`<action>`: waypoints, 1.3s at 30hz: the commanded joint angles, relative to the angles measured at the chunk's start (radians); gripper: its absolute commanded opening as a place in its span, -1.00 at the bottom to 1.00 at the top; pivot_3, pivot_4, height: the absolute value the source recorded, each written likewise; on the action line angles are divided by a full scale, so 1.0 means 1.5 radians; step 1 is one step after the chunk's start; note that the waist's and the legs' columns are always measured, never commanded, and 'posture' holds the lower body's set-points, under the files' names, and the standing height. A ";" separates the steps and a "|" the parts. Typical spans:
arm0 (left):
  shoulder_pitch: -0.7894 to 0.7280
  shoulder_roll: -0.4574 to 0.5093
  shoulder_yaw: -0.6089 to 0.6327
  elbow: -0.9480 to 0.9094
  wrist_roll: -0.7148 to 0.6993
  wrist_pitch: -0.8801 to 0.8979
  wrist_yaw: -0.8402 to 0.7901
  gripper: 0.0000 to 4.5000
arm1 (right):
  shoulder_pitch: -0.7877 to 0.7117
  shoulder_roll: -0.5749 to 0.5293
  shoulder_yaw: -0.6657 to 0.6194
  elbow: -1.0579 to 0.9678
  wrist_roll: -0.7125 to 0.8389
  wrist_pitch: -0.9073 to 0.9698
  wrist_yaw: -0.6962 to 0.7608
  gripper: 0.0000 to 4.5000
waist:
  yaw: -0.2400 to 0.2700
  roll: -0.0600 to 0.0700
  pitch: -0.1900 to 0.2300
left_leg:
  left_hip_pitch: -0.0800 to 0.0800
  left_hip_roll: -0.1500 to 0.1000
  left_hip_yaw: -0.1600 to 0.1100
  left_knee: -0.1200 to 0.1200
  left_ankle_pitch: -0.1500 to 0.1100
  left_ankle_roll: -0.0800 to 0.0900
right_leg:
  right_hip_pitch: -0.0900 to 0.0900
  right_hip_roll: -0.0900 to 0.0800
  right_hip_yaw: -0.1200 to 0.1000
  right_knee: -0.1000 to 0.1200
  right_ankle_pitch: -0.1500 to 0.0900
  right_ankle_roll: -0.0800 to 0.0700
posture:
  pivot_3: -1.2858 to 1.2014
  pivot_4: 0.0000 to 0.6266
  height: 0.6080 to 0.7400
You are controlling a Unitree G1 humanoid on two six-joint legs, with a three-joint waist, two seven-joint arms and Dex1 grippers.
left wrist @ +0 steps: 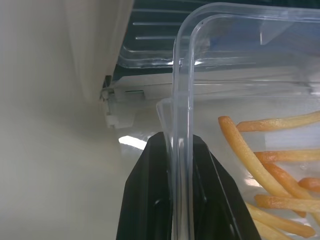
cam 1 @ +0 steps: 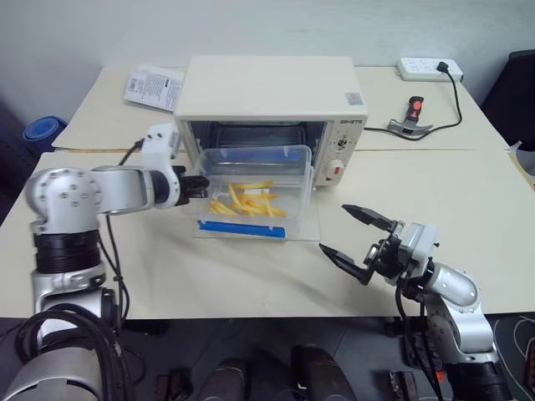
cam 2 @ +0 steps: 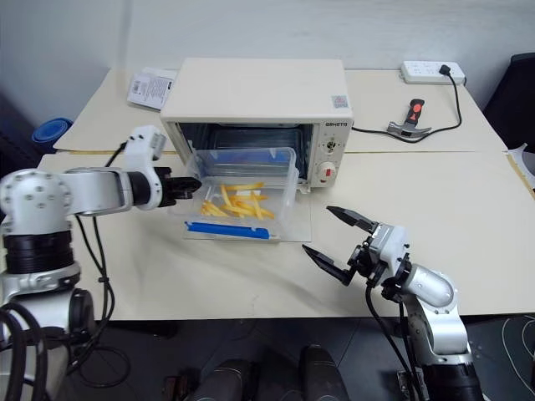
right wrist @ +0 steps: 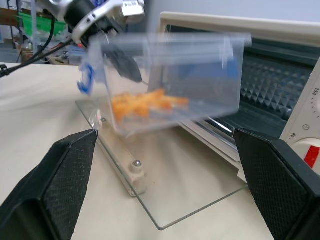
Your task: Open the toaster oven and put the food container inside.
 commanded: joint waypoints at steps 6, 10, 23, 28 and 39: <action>-0.038 -0.044 0.007 0.021 0.106 -0.051 -0.077 -0.18 | 0.013 -0.009 -0.013 -0.072 0.007 0.030 -0.042 1.00 | 0.004 0.000 0.000 | 0.000 0.000 -0.001 0.000 0.000 0.000 | 0.000 0.000 0.000 0.000 0.000 0.000 | 0.03 -0.52 1.00; -0.036 -0.049 0.056 0.014 0.114 -0.074 -0.117 0.20 | 0.015 -0.012 -0.021 -0.100 0.021 0.062 -0.066 1.00 | 0.002 0.000 0.000 | 0.000 0.000 -0.001 0.000 0.000 0.000 | 0.000 0.000 0.000 0.000 0.000 0.000 | 0.03 -0.52 1.00; 0.340 0.291 -0.021 -0.117 0.295 -0.634 -0.912 -0.71 | 0.059 -0.182 0.073 -0.239 0.060 0.352 -0.046 -0.01 | 0.007 0.001 0.000 | 0.000 0.001 -0.002 -0.002 0.000 0.000 | 0.003 0.000 -0.001 -0.006 -0.001 -0.001 | 0.03 -0.52 1.00; 0.392 0.209 -0.069 -0.144 0.317 -0.694 -0.929 -1.00 | -0.008 -0.126 0.154 -0.205 0.013 0.357 -0.065 -0.79 | 0.023 0.001 0.001 | -0.001 0.000 -0.003 -0.001 0.001 0.002 | 0.004 -0.002 -0.001 -0.007 0.000 0.000 | 0.03 -0.52 1.00; 0.364 -0.014 -0.099 -0.114 0.385 -0.690 -0.709 -1.00 | -0.199 -0.059 0.146 0.029 -0.115 0.266 -0.111 -0.96 | 0.016 0.001 0.001 | -0.001 0.000 -0.002 -0.001 0.000 0.003 | 0.001 -0.001 -0.001 -0.006 0.001 0.001 | 0.03 -0.52 1.00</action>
